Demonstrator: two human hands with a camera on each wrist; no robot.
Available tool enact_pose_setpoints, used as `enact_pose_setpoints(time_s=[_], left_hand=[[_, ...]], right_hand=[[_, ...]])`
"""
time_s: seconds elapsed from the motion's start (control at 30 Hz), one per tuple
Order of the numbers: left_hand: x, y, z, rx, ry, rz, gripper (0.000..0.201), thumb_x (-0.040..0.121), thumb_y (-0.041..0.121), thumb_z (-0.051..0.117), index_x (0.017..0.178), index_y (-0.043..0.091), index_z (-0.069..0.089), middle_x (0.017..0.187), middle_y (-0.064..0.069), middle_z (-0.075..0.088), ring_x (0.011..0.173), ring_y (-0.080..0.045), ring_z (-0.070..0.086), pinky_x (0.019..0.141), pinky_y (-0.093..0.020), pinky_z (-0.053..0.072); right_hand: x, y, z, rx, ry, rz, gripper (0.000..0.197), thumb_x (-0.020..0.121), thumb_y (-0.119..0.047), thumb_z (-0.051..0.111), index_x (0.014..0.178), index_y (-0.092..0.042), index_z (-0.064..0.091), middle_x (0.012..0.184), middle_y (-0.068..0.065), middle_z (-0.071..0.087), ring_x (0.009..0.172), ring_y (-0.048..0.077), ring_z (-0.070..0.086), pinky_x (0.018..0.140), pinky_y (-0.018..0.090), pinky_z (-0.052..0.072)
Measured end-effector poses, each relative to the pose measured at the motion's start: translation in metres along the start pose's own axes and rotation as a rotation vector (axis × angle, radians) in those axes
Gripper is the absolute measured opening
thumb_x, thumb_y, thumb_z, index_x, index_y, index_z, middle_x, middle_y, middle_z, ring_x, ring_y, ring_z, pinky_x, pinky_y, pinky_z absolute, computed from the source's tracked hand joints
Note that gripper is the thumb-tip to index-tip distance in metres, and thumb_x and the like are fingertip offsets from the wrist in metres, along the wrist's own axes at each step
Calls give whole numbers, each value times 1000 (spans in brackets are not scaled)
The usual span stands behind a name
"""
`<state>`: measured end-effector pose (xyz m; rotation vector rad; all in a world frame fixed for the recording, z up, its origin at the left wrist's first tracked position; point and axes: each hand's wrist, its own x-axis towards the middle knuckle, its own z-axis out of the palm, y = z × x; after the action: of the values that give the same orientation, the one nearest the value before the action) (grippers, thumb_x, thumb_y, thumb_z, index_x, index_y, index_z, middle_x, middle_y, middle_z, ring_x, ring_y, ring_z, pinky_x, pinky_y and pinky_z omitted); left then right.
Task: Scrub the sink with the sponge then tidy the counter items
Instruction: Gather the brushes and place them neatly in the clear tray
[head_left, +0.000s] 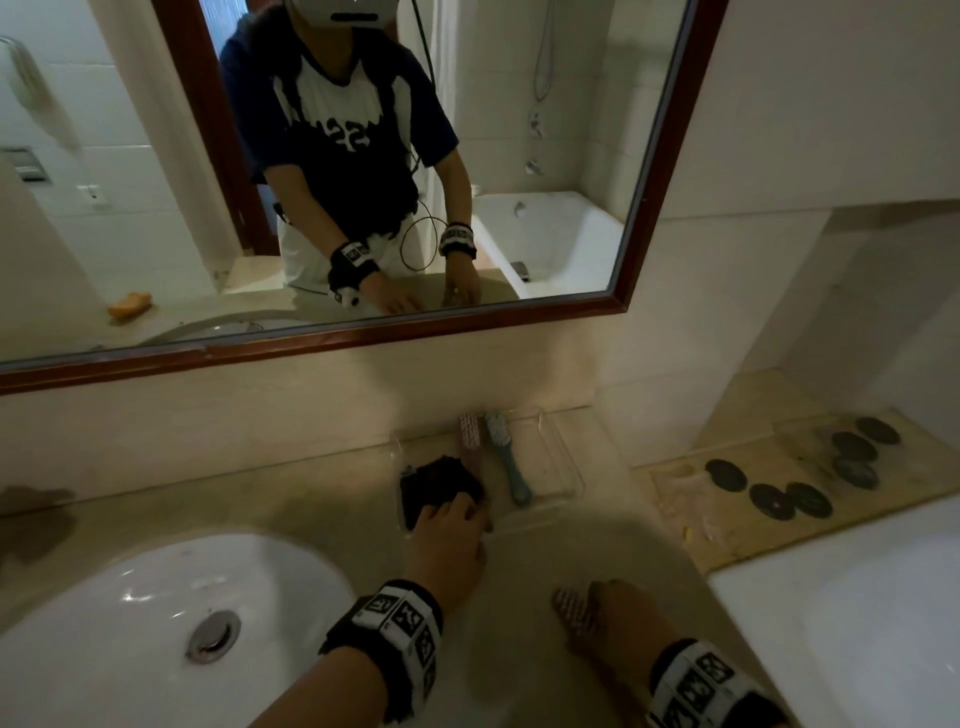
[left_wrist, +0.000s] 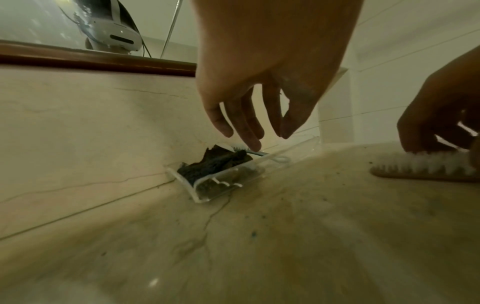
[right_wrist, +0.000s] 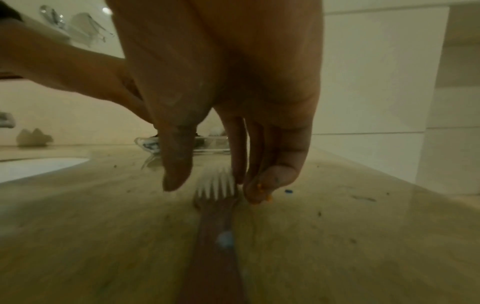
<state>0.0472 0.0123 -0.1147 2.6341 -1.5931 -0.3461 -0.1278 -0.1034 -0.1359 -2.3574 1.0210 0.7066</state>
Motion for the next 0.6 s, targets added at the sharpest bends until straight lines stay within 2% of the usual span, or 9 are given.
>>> enact_pose_setpoints(time_s=[0.03, 0.07, 0.1, 0.17, 0.27, 0.47, 0.6], left_hand=[[-6, -2, 3, -14, -2, -5, 36, 97, 21, 41, 132, 22, 49, 140, -2, 40, 127, -21, 45, 109, -32, 30], [-13, -5, 4, -30, -2, -12, 36, 97, 20, 41, 131, 22, 49, 139, -2, 40, 126, -21, 45, 109, -32, 30], [-19, -8, 6, -45, -2, -22, 35, 96, 20, 41, 130, 22, 50, 139, -1, 41, 126, -20, 46, 109, -31, 31], [-31, -15, 6, -50, 8, -33, 35, 97, 19, 41, 131, 23, 49, 139, -1, 41, 126, -19, 46, 110, -30, 30], [-47, -26, 6, -29, 30, -42, 36, 98, 18, 39, 132, 23, 48, 141, 0, 40, 127, -19, 45, 111, -29, 29], [-71, -43, 10, -23, 22, -80, 36, 97, 17, 41, 130, 22, 51, 139, -1, 45, 127, -21, 46, 108, -29, 30], [-82, -52, 7, -14, 25, -116, 36, 95, 17, 42, 129, 23, 51, 136, -1, 47, 123, -20, 49, 105, -28, 32]], right_hand=[[-1, -3, 6, -4, 14, 16, 44, 89, -50, 53, 119, -18, 50, 133, 13, 47, 125, 25, 47, 99, 30, 39], [-2, -6, 12, 2, 51, 37, 54, 92, -47, 49, 133, -12, 43, 140, 12, 44, 131, 25, 44, 106, 31, 37], [-3, -8, 15, 24, 89, 56, 56, 96, -45, 42, 138, -9, 37, 144, 11, 41, 132, 25, 43, 109, 31, 35], [-5, -14, 19, 33, 128, 77, 56, 98, -44, 35, 141, -8, 33, 148, 11, 37, 135, 25, 40, 112, 31, 32], [-6, -21, 22, 26, 139, 110, 57, 98, -40, 37, 143, -6, 28, 150, 12, 32, 137, 25, 36, 113, 33, 31], [-2, -31, 31, -70, 178, 124, 61, 96, -41, 42, 144, -7, 26, 141, 8, 46, 127, 24, 49, 106, 33, 41], [-8, -37, 29, -146, 174, 119, 57, 95, -41, 41, 141, -9, 30, 138, 8, 49, 127, 25, 48, 105, 33, 39]])
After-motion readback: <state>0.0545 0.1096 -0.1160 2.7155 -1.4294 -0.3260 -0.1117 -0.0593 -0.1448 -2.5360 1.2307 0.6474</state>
